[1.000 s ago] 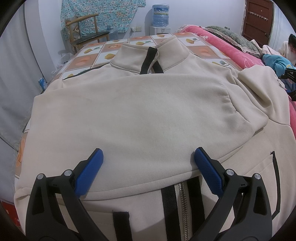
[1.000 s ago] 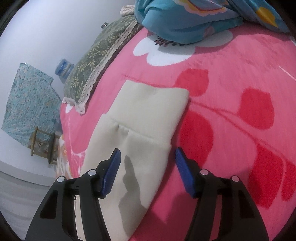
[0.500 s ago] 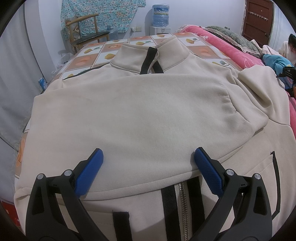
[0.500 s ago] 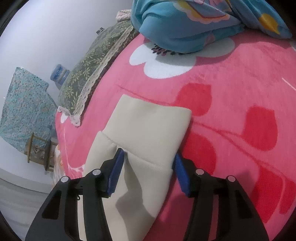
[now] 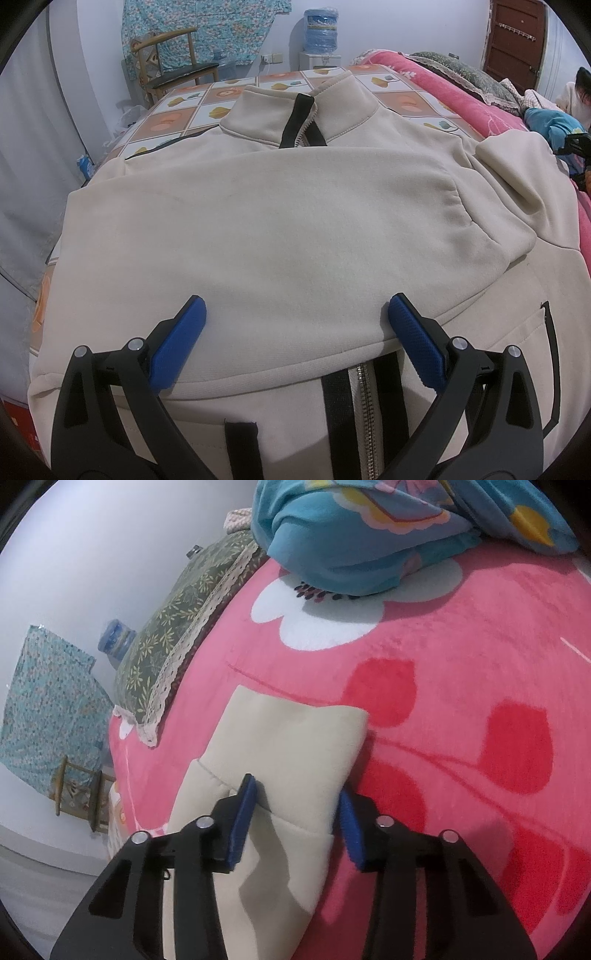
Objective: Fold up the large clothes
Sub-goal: 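Lift the sleeve with the right tool and carry it over the jacket body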
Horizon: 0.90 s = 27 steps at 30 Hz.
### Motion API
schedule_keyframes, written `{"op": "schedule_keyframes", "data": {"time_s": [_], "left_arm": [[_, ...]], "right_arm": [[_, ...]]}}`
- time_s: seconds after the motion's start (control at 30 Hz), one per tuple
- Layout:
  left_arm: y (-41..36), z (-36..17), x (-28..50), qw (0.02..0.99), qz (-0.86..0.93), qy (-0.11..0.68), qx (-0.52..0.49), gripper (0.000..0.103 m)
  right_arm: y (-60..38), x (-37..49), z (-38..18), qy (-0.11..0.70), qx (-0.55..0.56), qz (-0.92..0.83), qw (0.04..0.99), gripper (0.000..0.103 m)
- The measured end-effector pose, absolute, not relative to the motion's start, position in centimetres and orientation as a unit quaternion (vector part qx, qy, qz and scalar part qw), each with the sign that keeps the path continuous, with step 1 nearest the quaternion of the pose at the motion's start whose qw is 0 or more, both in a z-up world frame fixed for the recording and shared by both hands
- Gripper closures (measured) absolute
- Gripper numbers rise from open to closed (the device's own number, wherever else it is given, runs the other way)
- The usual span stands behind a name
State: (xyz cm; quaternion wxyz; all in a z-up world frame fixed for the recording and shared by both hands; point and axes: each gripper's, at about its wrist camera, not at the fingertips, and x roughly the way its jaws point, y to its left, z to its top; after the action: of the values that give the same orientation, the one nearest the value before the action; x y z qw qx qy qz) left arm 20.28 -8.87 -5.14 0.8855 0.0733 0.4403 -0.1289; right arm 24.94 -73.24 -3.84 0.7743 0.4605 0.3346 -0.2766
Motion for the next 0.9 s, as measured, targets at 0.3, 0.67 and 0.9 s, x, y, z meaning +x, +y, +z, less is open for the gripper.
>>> {"op": "schedule_keyframes", "data": {"time_s": [0.3, 0.67, 0.9], "left_arm": [[-8.9, -5.1, 20.3, 0.886, -0.129, 0.440, 0.073, 0.007], [-8.9, -5.2, 20.3, 0.886, -0.129, 0.440, 0.073, 0.007], [-8.9, -5.1, 20.3, 0.886, -0.129, 0.440, 0.073, 0.007]], "right_arm": [[-73.3, 24.2, -3.5, 0.327, 0.454, -0.282, 0.780, 0.092], [-72.0, 23.5, -0.1, 0.314, 0.413, -0.277, 0.809, 0.094], [-69.7, 23.1, 3.8, 0.304, 0.367, -0.258, 0.840, 0.094]]}}
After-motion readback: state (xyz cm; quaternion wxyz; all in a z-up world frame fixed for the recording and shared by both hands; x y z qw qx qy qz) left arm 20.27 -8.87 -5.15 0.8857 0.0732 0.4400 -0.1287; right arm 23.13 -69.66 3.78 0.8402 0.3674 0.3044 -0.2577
